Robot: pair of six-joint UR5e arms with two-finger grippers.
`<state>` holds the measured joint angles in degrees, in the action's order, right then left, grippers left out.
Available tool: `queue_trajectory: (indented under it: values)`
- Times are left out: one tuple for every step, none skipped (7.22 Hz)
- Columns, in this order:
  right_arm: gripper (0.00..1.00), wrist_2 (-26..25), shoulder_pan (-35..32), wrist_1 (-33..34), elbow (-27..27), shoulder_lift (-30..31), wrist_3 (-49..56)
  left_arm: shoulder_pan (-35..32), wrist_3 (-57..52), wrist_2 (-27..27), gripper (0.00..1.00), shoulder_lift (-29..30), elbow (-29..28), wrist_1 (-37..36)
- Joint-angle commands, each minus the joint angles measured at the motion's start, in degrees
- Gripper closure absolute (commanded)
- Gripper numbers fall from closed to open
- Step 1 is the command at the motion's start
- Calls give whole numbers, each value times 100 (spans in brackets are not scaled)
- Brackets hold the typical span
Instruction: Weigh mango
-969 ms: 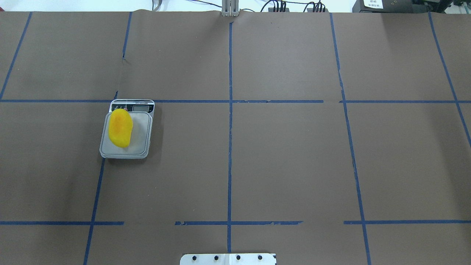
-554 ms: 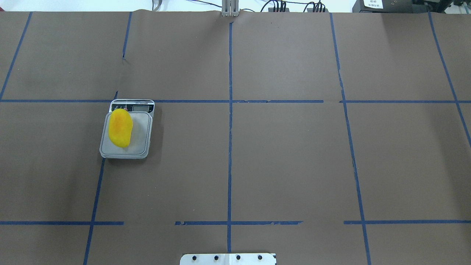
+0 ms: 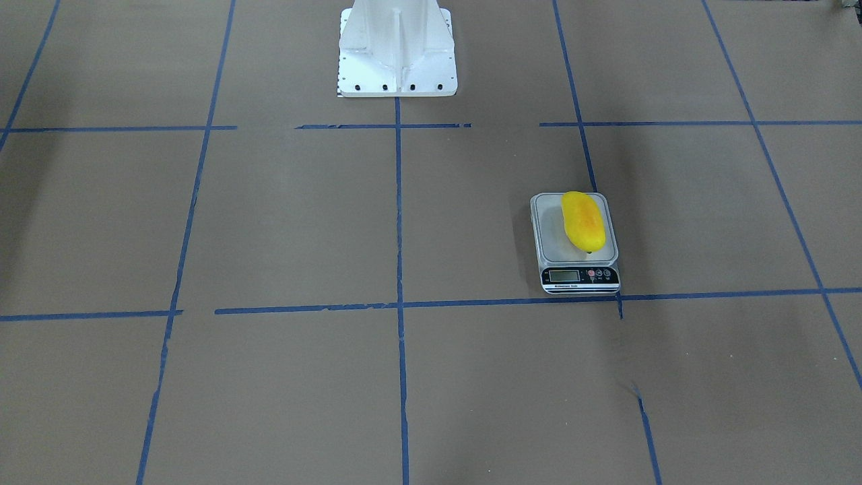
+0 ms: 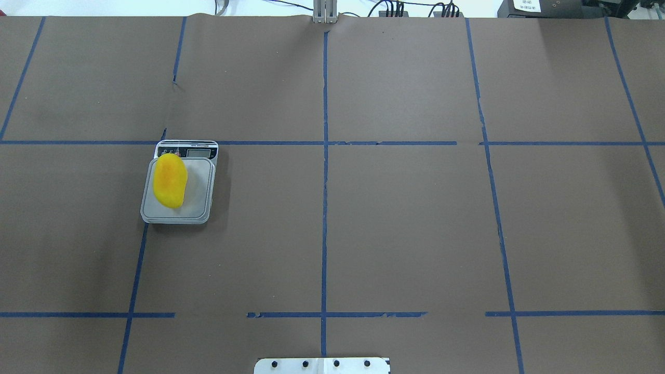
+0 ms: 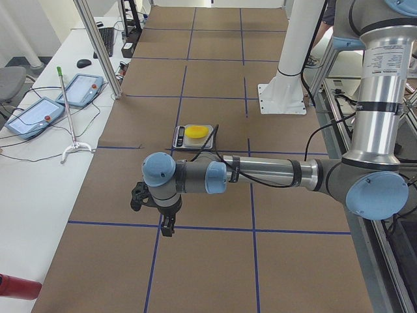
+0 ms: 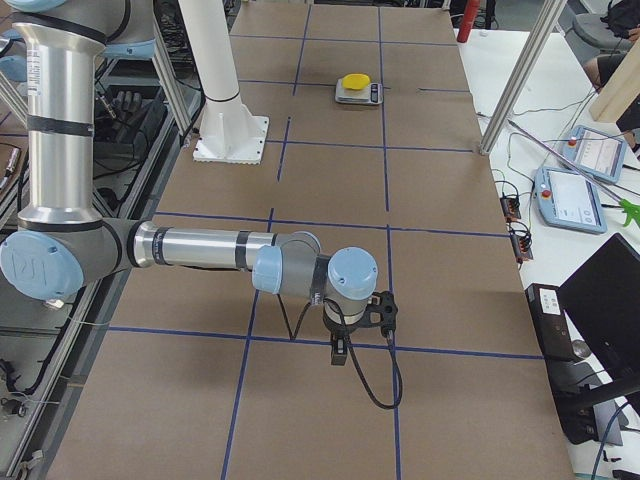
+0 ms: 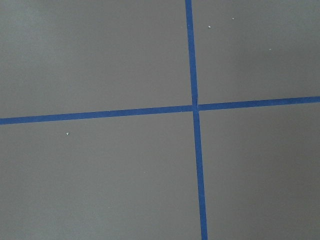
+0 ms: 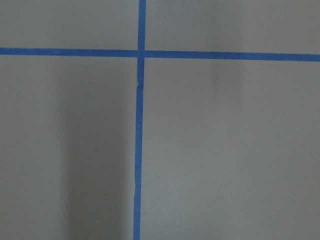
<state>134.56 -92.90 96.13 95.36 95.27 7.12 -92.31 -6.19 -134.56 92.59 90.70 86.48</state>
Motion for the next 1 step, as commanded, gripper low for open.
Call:
queue_trajectory:
  values:
    - [0, 0, 0, 2, 0, 0, 0, 2, 4, 0, 0, 13, 18, 0]
